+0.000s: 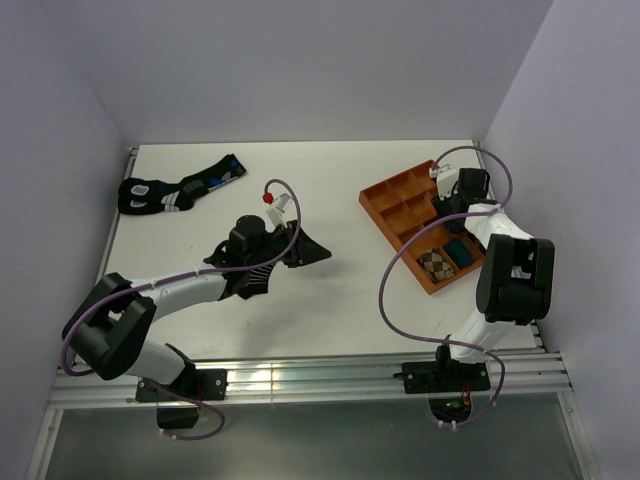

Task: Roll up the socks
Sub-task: Place the sock in the storage box, then move the sock to the center of the board.

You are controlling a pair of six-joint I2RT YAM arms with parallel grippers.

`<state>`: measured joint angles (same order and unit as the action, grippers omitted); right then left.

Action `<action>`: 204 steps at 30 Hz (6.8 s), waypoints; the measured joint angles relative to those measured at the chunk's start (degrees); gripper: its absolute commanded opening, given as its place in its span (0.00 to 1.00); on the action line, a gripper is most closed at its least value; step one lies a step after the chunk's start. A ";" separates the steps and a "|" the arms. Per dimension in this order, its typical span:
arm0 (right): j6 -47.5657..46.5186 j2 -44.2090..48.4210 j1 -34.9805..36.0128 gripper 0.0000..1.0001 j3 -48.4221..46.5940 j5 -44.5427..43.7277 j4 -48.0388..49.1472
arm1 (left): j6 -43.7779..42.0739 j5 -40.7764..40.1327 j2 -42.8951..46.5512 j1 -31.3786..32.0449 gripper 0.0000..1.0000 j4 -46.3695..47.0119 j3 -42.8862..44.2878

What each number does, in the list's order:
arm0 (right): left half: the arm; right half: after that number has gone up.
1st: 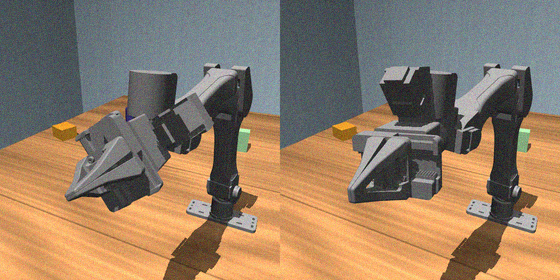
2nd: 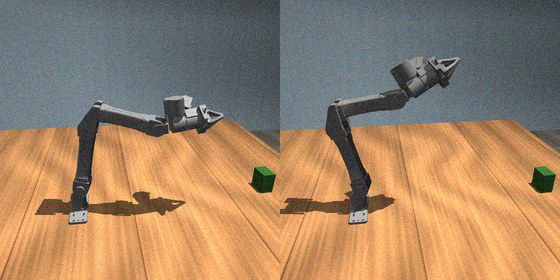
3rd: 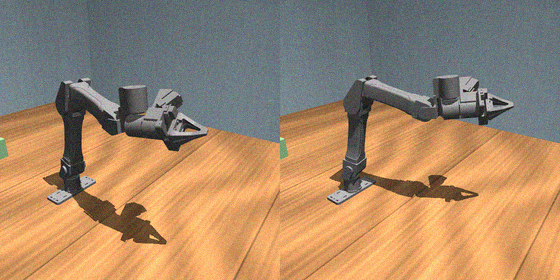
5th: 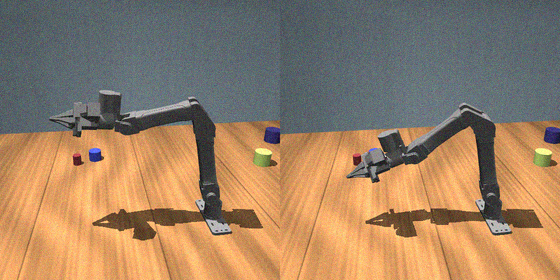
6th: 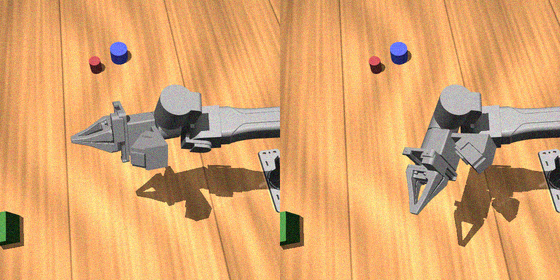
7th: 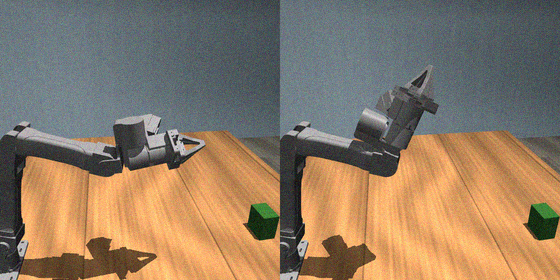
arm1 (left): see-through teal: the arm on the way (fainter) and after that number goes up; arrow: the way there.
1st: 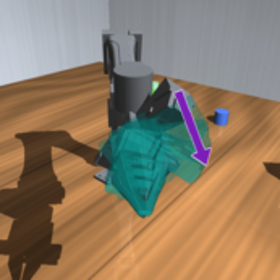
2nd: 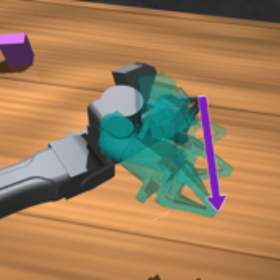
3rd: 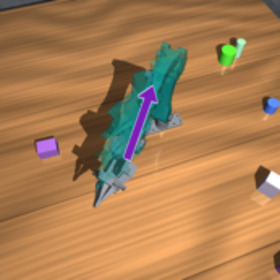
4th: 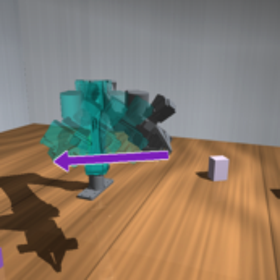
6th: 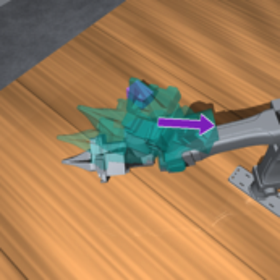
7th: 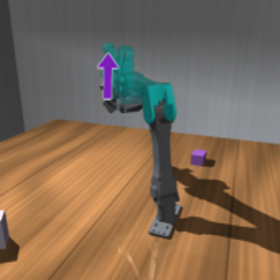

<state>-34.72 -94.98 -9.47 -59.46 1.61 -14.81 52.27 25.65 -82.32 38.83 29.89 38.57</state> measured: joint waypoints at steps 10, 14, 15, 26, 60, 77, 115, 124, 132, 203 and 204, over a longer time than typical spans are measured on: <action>-2.71 0.42 0.11 0.00 1.07 1.01 0.24 | 0.13 0.59 -2.08 0.00 0.29 1.77 -0.22; -3.82 1.16 0.22 0.00 2.10 1.16 0.42 | 0.15 1.01 -2.58 0.00 0.29 2.34 -0.46; -4.04 1.46 0.22 0.00 2.40 1.22 0.31 | 0.15 1.07 -2.69 0.00 0.29 2.38 -0.46; -6.38 2.97 0.22 0.00 2.95 1.51 -3.32 | 0.50 1.57 -4.11 0.00 0.29 3.34 -0.52; 0.26 -10.34 -2.58 0.00 -13.05 12.50 -21.99 | 1.05 4.33 -7.82 0.00 0.28 4.13 0.11; 8.92 -17.00 -4.17 0.01 -18.93 15.19 -28.09 | 1.42 6.56 -9.31 0.00 0.28 3.89 2.84; 11.74 -12.68 -3.98 0.71 -17.68 11.10 -28.57 | 1.44 7.48 -11.19 0.37 0.29 3.63 3.91; 11.72 -10.21 -4.28 0.71 -18.34 11.30 -30.53 | 1.38 7.23 -11.43 0.37 0.28 2.49 4.59; 11.67 -6.45 -4.31 0.71 -19.45 10.34 -30.80 | 0.87 4.94 -11.80 0.24 0.29 -0.92 6.12; 1.88 24.28 15.17 0.73 -3.82 27.89 -32.70 | 21.84 -50.40 -14.53 13.51 0.38 -31.28 10.10; 2.40 24.24 15.89 0.73 -3.72 27.28 -32.17 | 20.52 -50.53 -13.20 13.53 0.38 -32.39 10.21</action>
<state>-32.32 -70.74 6.42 -63.18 28.88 -46.98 72.79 -24.88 -95.53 52.36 -2.50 48.77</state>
